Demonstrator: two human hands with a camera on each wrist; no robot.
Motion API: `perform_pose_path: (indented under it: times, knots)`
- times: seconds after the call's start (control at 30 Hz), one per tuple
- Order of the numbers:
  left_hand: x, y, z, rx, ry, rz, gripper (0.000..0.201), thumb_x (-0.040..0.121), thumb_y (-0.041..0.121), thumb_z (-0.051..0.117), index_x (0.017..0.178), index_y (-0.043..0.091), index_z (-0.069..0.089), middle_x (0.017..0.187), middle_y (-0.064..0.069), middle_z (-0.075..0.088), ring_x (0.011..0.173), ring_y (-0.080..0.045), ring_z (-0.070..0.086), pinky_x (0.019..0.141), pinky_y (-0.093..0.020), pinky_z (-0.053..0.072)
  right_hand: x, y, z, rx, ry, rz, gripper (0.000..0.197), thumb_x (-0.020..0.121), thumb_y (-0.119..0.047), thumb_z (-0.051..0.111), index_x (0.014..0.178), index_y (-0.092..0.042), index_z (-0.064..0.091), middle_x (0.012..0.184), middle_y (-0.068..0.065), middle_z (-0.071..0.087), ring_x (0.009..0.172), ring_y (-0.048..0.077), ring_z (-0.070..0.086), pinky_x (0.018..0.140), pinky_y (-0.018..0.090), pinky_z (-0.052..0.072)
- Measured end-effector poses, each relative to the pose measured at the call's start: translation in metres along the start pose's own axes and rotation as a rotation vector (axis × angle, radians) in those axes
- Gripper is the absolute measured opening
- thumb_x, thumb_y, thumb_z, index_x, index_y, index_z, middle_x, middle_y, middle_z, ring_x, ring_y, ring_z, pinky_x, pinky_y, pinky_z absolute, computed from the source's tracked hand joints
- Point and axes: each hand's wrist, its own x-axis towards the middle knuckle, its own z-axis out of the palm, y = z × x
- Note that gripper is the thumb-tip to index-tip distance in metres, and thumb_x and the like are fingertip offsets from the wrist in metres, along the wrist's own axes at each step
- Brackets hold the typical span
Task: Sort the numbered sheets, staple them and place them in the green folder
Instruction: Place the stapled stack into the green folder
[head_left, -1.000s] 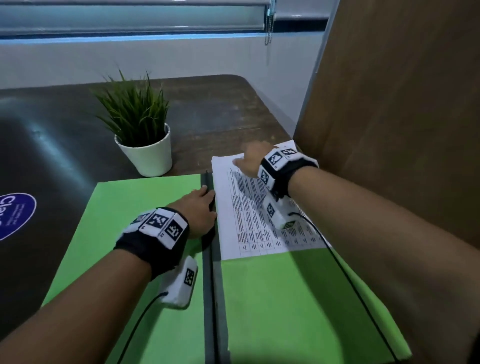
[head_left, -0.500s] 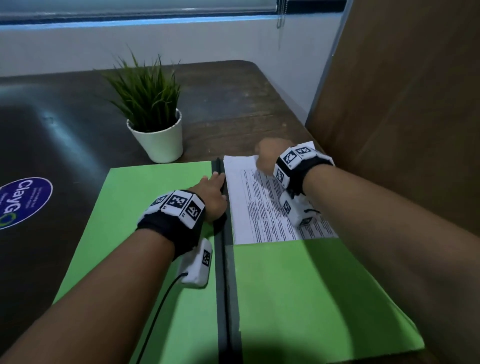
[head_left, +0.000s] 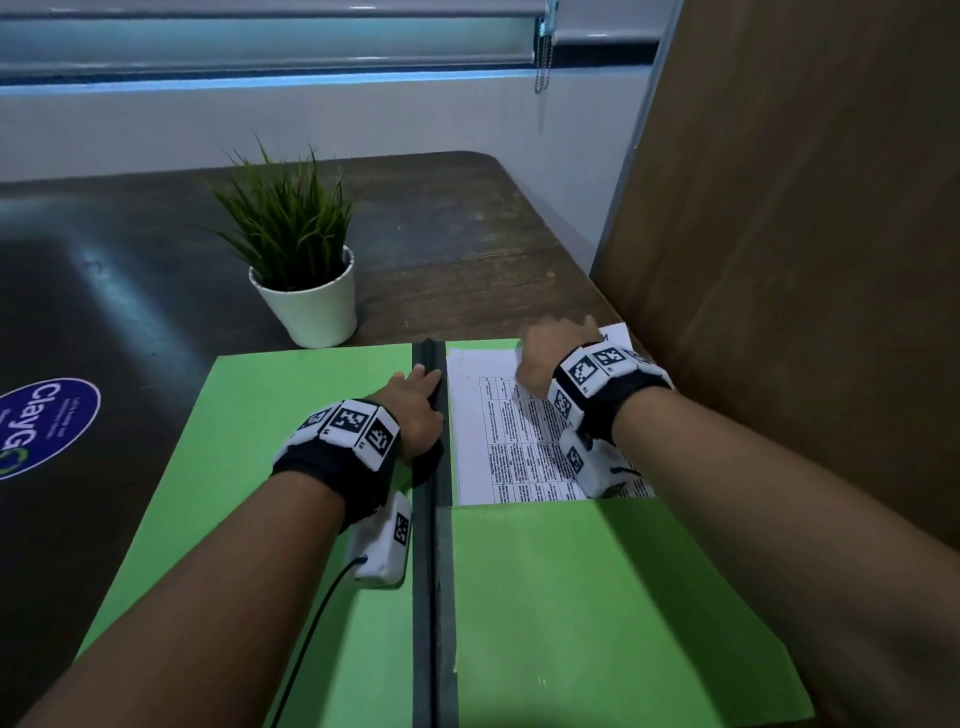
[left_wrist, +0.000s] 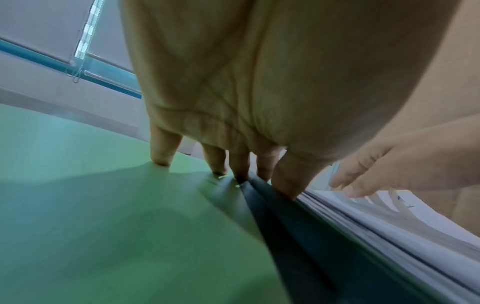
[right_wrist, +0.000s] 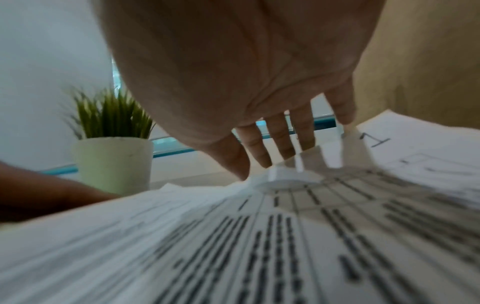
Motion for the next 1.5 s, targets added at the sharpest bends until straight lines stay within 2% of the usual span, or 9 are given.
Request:
perform_pose_path:
  times: [0.07,0.17,0.3,0.47,0.67,0.83,1.17,1.43,1.5]
  knots:
    - [-0.001,0.002,-0.001,0.000,0.001,-0.005,0.064,0.106,0.018,0.037,0.161,0.019,0.004,0.170,-0.002,-0.005,0.157,-0.024,-0.001,0.126,-0.043,0.013,0.001,0.011,-0.001,0.052,0.020,0.069,0.032,0.090,-0.027,0.051,0.118,-0.014,0.061,0.135,0.013,0.055,0.125,0.035,0.050,0.111,0.052,0.034]
    - [-0.004,0.003,-0.005,-0.010,0.009,-0.015,0.067,0.102,0.009,0.036,0.161,0.017,0.006,0.170,-0.003,-0.001,0.156,-0.024,0.007,0.124,-0.042,0.019,0.001,0.029,-0.001,0.164,-0.014,0.122,0.018,0.091,-0.024,0.053,0.087,-0.010,0.062,0.117,0.016,0.066,0.098,0.034,0.061,0.083,0.035,0.051]
    - [-0.008,0.002,-0.007,-0.029,0.023,-0.034,0.067,0.099,0.005,0.035,0.160,0.015,0.009,0.169,-0.008,0.007,0.154,-0.026,0.019,0.122,-0.040,0.024,0.002,0.036,0.004,0.182,-0.049,0.053,0.018,0.091,-0.015,0.052,0.094,-0.006,0.067,0.106,0.012,0.065,0.095,0.032,0.062,0.083,0.033,0.053]
    - [-0.011,0.006,-0.009,-0.024,0.026,-0.025,0.064,0.102,0.005,0.033,0.160,0.014,0.008,0.170,-0.005,0.002,0.156,-0.023,0.011,0.122,-0.038,0.020,0.001,0.031,0.002,0.018,-0.103,0.027,0.025,0.092,-0.016,0.047,0.106,-0.009,0.066,0.114,0.011,0.066,0.093,0.030,0.061,0.073,0.033,0.046]
    - [-0.009,0.005,-0.007,-0.013,0.029,-0.005,0.065,0.101,0.006,0.035,0.160,0.015,0.010,0.170,-0.003,0.003,0.156,-0.023,0.010,0.121,-0.039,0.020,0.001,0.034,0.007,-0.114,0.001,0.033,0.041,0.097,-0.023,0.052,0.135,-0.008,0.054,0.141,0.012,0.045,0.131,0.033,0.042,0.101,0.046,0.043]
    - [-0.008,0.003,-0.007,-0.005,0.018,0.012,0.067,0.101,0.006,0.035,0.161,0.019,0.008,0.170,-0.003,0.001,0.156,-0.023,0.006,0.123,-0.040,0.018,0.006,0.041,0.002,-0.094,0.083,-0.069,0.021,0.097,-0.021,0.052,0.109,-0.013,0.067,0.113,0.007,0.067,0.103,0.030,0.063,0.073,0.032,0.044]
    - [-0.004,0.004,-0.009,0.006,0.024,-0.008,0.065,0.103,0.012,0.035,0.161,0.022,0.009,0.170,0.000,0.004,0.155,-0.023,0.014,0.121,-0.039,0.022,0.033,0.067,0.004,0.362,0.090,0.225,0.015,0.084,-0.014,0.059,0.080,-0.013,0.074,0.089,0.010,0.073,0.079,0.031,0.067,0.070,0.032,0.055]
    - [-0.005,0.001,-0.003,-0.055,0.038,0.006,0.069,0.102,0.010,0.035,0.161,0.022,0.003,0.170,-0.001,0.001,0.156,-0.022,0.007,0.122,-0.041,0.018,0.026,0.062,0.001,0.322,0.109,0.309,0.010,0.087,-0.011,0.059,0.078,-0.008,0.063,0.091,0.012,0.069,0.063,0.024,0.057,0.059,0.029,0.047]
    - [-0.008,0.002,-0.002,-0.082,0.044,0.009,0.072,0.102,0.010,0.036,0.161,0.025,-0.003,0.170,-0.002,0.002,0.156,-0.022,0.008,0.122,-0.041,0.018,0.019,0.063,0.003,0.321,0.074,0.283,0.010,0.086,-0.015,0.061,0.092,-0.009,0.065,0.099,0.011,0.068,0.069,0.024,0.059,0.062,0.028,0.046]
